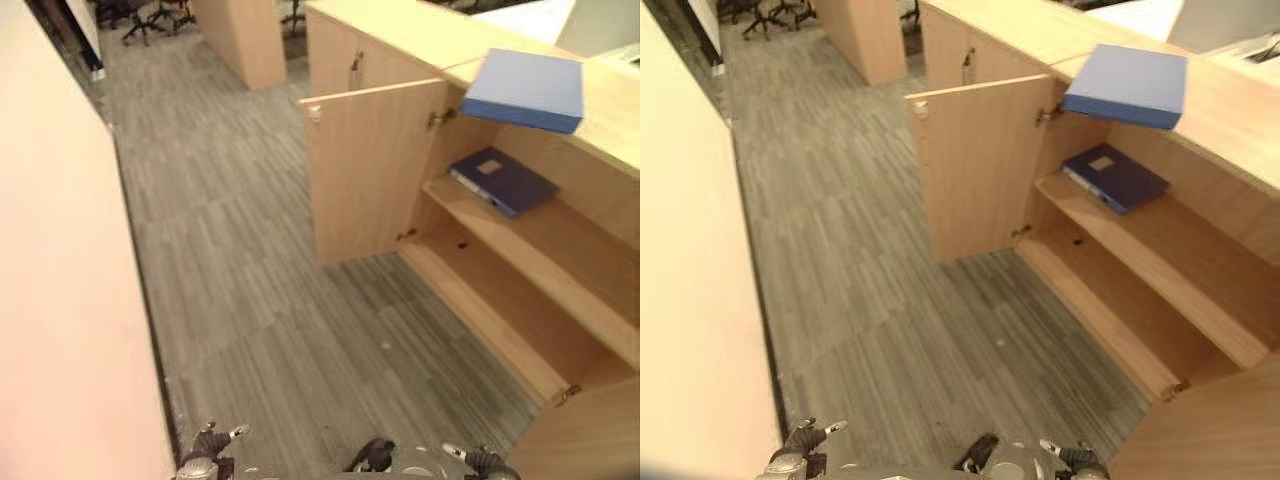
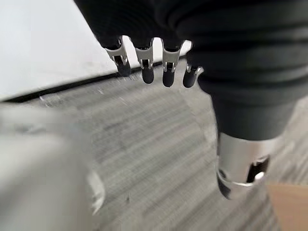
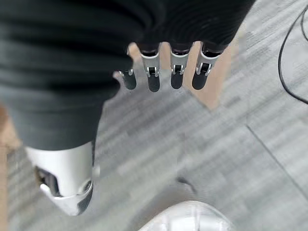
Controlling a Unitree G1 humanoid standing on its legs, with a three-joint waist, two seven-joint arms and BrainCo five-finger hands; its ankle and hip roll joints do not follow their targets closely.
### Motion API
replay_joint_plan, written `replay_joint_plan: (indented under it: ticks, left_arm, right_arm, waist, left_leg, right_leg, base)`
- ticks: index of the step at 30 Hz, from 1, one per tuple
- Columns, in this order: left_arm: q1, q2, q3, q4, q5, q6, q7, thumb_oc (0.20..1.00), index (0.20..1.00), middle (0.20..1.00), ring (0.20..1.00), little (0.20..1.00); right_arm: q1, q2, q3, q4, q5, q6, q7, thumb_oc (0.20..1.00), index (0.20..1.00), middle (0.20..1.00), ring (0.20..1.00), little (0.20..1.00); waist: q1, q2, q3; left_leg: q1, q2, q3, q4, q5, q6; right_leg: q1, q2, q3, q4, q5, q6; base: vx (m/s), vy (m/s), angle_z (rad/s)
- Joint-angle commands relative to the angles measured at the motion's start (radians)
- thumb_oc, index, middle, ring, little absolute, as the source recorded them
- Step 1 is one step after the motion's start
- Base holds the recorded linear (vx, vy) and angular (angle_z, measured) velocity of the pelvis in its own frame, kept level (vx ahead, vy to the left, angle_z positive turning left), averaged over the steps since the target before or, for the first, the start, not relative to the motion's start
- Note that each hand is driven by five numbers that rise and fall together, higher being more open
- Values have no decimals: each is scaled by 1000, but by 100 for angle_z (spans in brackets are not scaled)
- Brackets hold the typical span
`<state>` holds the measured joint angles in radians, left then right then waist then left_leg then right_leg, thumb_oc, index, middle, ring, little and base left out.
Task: Put the empty folder in the office cabinet
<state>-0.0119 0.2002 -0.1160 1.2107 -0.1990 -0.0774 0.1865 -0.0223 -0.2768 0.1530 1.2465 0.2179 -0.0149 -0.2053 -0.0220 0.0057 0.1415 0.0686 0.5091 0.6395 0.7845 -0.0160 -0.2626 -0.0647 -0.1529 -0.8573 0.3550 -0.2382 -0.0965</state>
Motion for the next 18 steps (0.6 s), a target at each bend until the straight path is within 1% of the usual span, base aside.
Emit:
replay_joint_plan:
  ticks: [1, 2, 3, 5, 6, 8, 9, 10, 11, 12, 13, 14, 15, 16, 17, 18]
  left_arm:
    - [-37, 39, -1, -18, -35, -17, -1, 1000, 1000, 1000, 1000, 1000]
    - [-36, 38, 6, -16, -49, -15, -9, 1000, 1000, 1000, 1000, 1000]
    - [-27, 40, 26, -19, -84, -19, -13, 1000, 1000, 1000, 1000, 1000]
    - [-21, 42, 40, -25, -111, -22, -11, 1000, 1000, 1000, 1000, 1000]
    - [-20, 42, 40, -25, -112, -22, -11, 1000, 1000, 1000, 1000, 1000]
    - [-16, 41, 44, -27, -124, -25, -12, 1000, 1000, 1000, 1000, 1000]
    - [-13, 40, 42, -28, -127, -28, -11, 1000, 1000, 1000, 1000, 1000]
    - [-12, 40, 41, -28, -127, -28, -11, 1000, 1000, 1000, 1000, 1000]
    - [-7, 40, 36, -29, -129, -31, -12, 1000, 1000, 1000, 1000, 1000]
    - [-5, 40, 34, -34, -129, -30, -12, 1000, 1000, 1000, 1000, 1000]
    - [-4, 39, 33, -34, -129, -30, -12, 1000, 1000, 1000, 1000, 1000]
    - [2, 37, 29, -40, -128, -31, -18, 1000, 1000, 1000, 1000, 1000]
    - [2, 37, 29, -40, -128, -31, -18, 1000, 1000, 1000, 1000, 1000]
    - [3, 33, 20, -37, -125, -30, -26, 1000, 1000, 1000, 1000, 1000]
    - [4, 29, 8, -32, -114, -26, -33, 1000, 1000, 1000, 1000, 1000]
    - [4, 29, 7, -32, -114, -26, -33, 1000, 1000, 1000, 1000, 1000]
  right_arm:
    - [-23, 4, -20, -13, 24, -19, -6, 1000, 1000, 1000, 1000, 1000]
    - [-24, 1, -13, -16, 19, -19, -2, 1000, 1000, 1000, 1000, 1000]
    - [-24, 2, -5, -15, 14, -19, 3, 1000, 1000, 1000, 1000, 1000]
    - [-20, 7, -3, -9, 18, -18, 3, 1000, 1000, 1000, 1000, 1000]
    - [-20, 7, -3, -9, 18, -18, 3, 1000, 1000, 1000, 1000, 1000]
    - [-12, 10, -2, -2, 17, -17, 5, 1000, 1000, 1000, 1000, 1000]
    - [-6, 10, 0, 4, 10, -14, 5, 1000, 1000, 1000, 1000, 1000]
    - [-5, 10, -1, 3, 10, -14, 5, 1000, 1000, 1000, 1000, 1000]
    - [4, 8, -3, 10, 5, -13, 6, 1000, 1000, 1000, 1000, 1000]
    - [8, 7, -3, 11, 4, -13, 7, 1000, 1000, 1000, 1000, 1000]
    - [9, 6, -3, 11, 4, -13, 8, 1000, 1000, 1000, 1000, 1000]
    - [10, 3, -5, 18, 0, -11, 11, 1000, 1000, 1000, 1000, 1000]
    - [10, 3, -5, 18, 0, -11, 11, 1000, 1000, 1000, 1000, 1000]
    - [18, 3, -15, 18, 4, -11, 20, 1000, 1000, 1000, 1000, 1000]
    - [21, 7, -30, 20, 16, -6, 25, 1000, 1000, 1000, 1000, 1000]
    - [21, 7, -30, 20, 16, -6, 25, 1000, 1000, 1000, 1000, 1000]
  waist:
    - [28, -44, 68]
    - [32, -47, 67]
    - [44, -53, 62]
    - [55, -50, 57]
    - [55, -50, 57]
    - [67, -46, 58]
    - [69, -44, 58]
    - [70, -44, 58]
    - [74, -37, 57]
    - [78, -32, 56]
    - [79, -31, 56]
    - [90, -19, 56]
    - [90, -18, 56]
    - [83, -7, 50]
    - [70, -2, 41]
    - [71, -2, 40]
  left_leg:
    - [-34, -79, 55, -296, 43, 57]
    - [-59, -77, 35, -354, 35, 70]
    - [-103, -81, -17, -515, 72, 79]
    - [-101, -81, -78, -684, 168, 62]
    - [-97, -83, -75, -693, 174, 62]
    - [-106, -74, -160, -784, 239, 52]
    - [-108, -71, -196, -809, 250, 51]
    - [-105, -72, -195, -814, 253, 51]
    - [-101, -76, -242, -835, 262, 49]
    - [-99, -87, -266, -832, 253, 53]
    - [-98, -87, -265, -831, 252, 53]
    - [-114, -116, -326, -795, 221, 54]
    - [-114, -116, -326, -794, 221, 55]
    - [-110, -147, -358, -788, 188, 61]
    - [-107, -176, -342, -785, 173, 70]
    - [-106, -177, -341, -785, 173, 71]
  right_leg:
    - [90, 6, 22, -272, 114, 90]
    - [92, 12, 40, -275, 111, 91]
    - [96, 20, 82, -270, 106, 99]
    - [108, 36, 136, -268, 101, 106]
    - [108, 36, 136, -270, 102, 105]
    - [125, 49, 195, -264, 95, 112]
    - [132, 50, 220, -261, 90, 117]
    - [133, 50, 221, -260, 89, 117]
    - [145, 52, 254, -257, 86, 125]
    - [152, 54, 269, -256, 85, 128]
    - [153, 54, 270, -256, 85, 128]
    - [165, 51, 298, -260, 85, 135]
    - [165, 51, 298, -260, 85, 135]
    - [175, 36, 323, -255, 86, 143]
    - [177, 10, 332, -244, 89, 155]
    - [176, 8, 333, -243, 89, 156]
  base:
    - [18, 30, -44]
    - [82, 140, -45]
    - [138, 211, -41]
    - [176, 186, -51]
    - [181, 115, -108]
    - [224, 139, -144]
    - [168, 111, -117]
    - [234, 172, -67]
    - [221, 176, -56]
    - [220, 179, -33]
    - [194, 212, -44]
    - [124, 152, -65]
    - [250, 352, -67]
    - [253, 422, -76]
    - [254, 426, -54]
    - [195, 355, -51]
